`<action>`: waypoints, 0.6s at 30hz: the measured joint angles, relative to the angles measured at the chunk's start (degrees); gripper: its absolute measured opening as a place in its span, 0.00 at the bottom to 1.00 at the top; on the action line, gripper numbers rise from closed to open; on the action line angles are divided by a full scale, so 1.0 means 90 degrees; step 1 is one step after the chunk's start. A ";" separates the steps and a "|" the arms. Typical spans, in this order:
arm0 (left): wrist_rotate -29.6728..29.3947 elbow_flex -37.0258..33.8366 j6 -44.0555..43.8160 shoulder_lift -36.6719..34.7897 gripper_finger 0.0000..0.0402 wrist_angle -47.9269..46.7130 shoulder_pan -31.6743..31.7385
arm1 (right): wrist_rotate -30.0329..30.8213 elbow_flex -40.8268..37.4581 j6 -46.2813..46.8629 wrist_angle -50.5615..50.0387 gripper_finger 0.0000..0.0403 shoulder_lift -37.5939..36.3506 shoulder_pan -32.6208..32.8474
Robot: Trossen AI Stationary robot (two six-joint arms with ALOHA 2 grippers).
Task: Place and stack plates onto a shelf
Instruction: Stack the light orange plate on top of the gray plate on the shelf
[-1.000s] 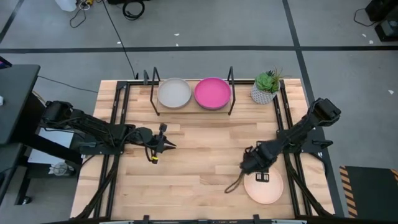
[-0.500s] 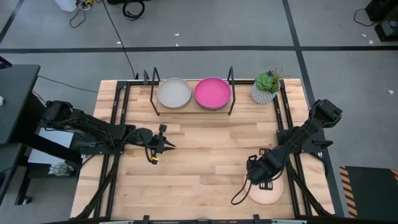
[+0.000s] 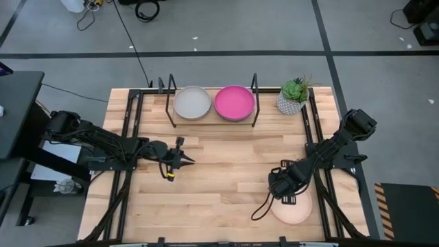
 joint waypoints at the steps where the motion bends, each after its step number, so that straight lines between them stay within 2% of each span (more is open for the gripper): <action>1: 0.0000 0.0000 0.0000 0.0000 0.11 0.0045 0.0000 | 0.0073 0.0000 -0.0067 0.0036 0.39 0.0000 0.0000; 6: 0.0136 0.0000 0.0081 0.0027 0.11 0.0612 0.0000 | 0.1076 -0.0110 -0.0798 0.0897 0.39 0.0000 -0.0186; 10: 0.0189 0.0002 0.0399 0.0061 0.11 0.0975 0.0000 | 0.2244 -0.0344 -0.1490 0.2034 0.38 0.0002 -0.0778; 12: 0.0189 0.0002 0.0471 0.0061 0.11 0.1023 0.0000 | 0.2575 -0.0272 -0.1776 0.2317 0.38 0.0002 -0.1108; 14: 0.0189 0.0002 0.0493 0.0061 0.11 0.1003 0.0000 | 0.2521 -0.0007 -0.2077 0.2151 0.38 0.0002 -0.1393; 18: 0.0189 0.0002 0.0476 0.0061 0.11 0.0897 0.0000 | 0.1796 0.0747 -0.2180 0.1221 0.38 0.0002 -0.1744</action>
